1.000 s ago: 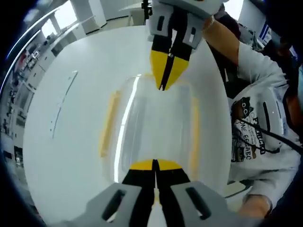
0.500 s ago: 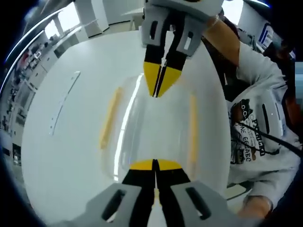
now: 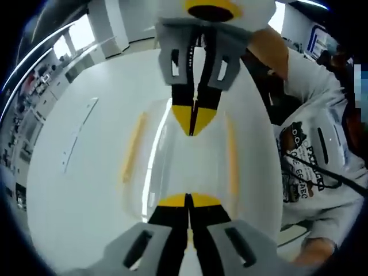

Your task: Snap each plastic latch of the storage box into its locked position after aligning the lid with the box until every specified latch is closed and the lid sits flush.

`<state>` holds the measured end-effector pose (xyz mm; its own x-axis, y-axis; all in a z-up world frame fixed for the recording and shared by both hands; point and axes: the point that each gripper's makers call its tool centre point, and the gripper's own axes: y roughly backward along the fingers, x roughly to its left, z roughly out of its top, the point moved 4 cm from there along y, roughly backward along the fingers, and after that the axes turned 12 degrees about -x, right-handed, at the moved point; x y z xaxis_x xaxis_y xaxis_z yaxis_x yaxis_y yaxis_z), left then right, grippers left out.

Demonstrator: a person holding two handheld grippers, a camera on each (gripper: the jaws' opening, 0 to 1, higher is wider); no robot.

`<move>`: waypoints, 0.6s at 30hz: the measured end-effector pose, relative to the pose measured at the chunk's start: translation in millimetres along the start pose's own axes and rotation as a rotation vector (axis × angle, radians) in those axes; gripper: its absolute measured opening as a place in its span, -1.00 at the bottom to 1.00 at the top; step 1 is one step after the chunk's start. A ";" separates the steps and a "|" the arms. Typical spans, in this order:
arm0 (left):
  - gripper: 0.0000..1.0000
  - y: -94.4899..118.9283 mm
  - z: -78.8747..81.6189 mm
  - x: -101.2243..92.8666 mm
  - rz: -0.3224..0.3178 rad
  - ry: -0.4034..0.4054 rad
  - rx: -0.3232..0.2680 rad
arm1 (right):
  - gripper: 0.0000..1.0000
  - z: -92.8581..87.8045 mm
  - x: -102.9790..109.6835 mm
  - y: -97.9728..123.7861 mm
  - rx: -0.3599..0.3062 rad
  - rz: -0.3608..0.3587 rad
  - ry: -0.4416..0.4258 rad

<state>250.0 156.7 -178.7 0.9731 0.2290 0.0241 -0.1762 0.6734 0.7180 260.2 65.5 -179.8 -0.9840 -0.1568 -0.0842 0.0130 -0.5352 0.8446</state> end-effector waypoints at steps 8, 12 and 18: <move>-1.00 -1.4 -1.8 3.9 -0.029 0.003 -0.079 | -1.00 -0.6 1.5 -3.6 0.054 0.015 0.006; -1.00 -4.0 -0.2 6.6 -0.043 0.026 -0.146 | -1.00 -0.6 2.0 -4.8 0.087 0.019 -0.003; -0.98 -6.1 5.7 10.6 -0.021 -0.169 -0.252 | -1.00 -0.3 3.4 -5.2 0.159 -0.001 0.017</move>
<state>262.2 151.0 -178.9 0.9840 0.1071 0.1423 -0.1667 0.8350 0.5245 256.8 67.5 -184.7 -0.9809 -0.1708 -0.0931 -0.0178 -0.3977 0.9174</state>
